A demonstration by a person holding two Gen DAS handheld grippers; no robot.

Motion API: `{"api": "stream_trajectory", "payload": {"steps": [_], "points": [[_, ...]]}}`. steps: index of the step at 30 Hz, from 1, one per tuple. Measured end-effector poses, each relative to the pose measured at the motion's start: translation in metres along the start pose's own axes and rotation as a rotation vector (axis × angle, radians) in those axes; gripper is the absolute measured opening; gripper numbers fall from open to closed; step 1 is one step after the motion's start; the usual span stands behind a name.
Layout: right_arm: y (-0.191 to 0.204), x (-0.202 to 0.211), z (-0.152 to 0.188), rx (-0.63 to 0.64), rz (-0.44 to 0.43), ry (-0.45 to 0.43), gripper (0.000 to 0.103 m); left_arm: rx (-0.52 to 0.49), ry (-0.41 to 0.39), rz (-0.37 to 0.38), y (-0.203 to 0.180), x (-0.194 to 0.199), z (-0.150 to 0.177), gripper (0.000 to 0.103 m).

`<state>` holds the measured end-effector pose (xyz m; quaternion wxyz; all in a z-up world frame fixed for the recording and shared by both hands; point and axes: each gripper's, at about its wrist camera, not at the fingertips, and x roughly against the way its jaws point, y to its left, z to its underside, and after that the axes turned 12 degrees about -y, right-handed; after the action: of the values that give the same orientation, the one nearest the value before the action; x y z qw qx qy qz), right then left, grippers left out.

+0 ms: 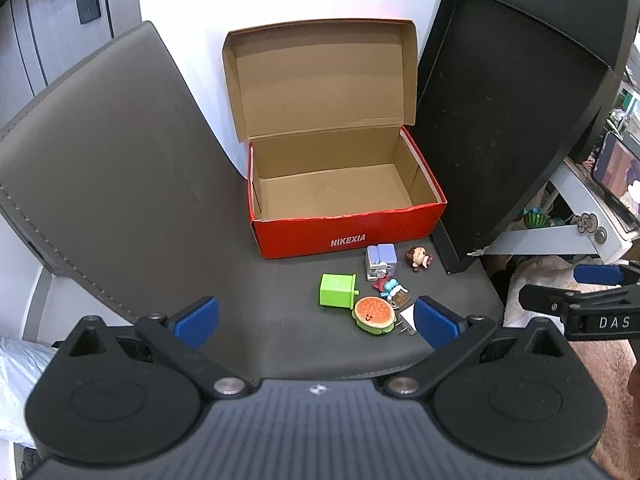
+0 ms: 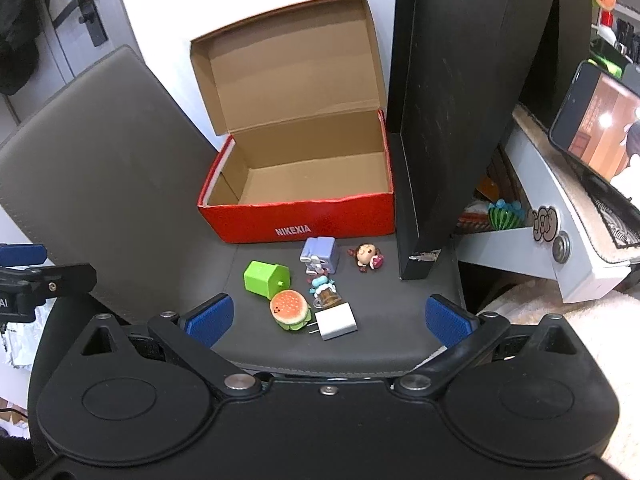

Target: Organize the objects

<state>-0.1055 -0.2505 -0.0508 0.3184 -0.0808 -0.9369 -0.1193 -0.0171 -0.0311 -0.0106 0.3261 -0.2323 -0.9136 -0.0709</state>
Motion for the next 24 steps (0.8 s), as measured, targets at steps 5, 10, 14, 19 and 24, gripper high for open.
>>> {"api": "stream_trajectory", "payload": {"steps": [5, 10, 14, 19, 24], "points": [[-0.001, -0.009, -0.002, 0.013, -0.004, 0.01, 0.103, 0.009, 0.016, 0.02, 0.001, -0.012, -0.002, 0.103], [-0.006, -0.022, -0.002, -0.007, 0.001, 0.028, 0.103, 0.009, 0.044, 0.038, 0.0, -0.029, -0.003, 0.103], [-0.007, -0.034, 0.0, 0.004, -0.005, 0.039, 0.103, 0.004, 0.045, 0.054, -0.002, -0.042, -0.002, 0.103], [-0.012, -0.053, 0.003, -0.009, 0.014, 0.079, 0.103, 0.036, 0.06, 0.07, 0.001, -0.063, -0.001, 0.103], [-0.02, -0.071, 0.005, -0.036, 0.026, 0.119, 0.103, 0.076, 0.093, 0.085, 0.005, -0.084, 0.002, 0.102]]}}
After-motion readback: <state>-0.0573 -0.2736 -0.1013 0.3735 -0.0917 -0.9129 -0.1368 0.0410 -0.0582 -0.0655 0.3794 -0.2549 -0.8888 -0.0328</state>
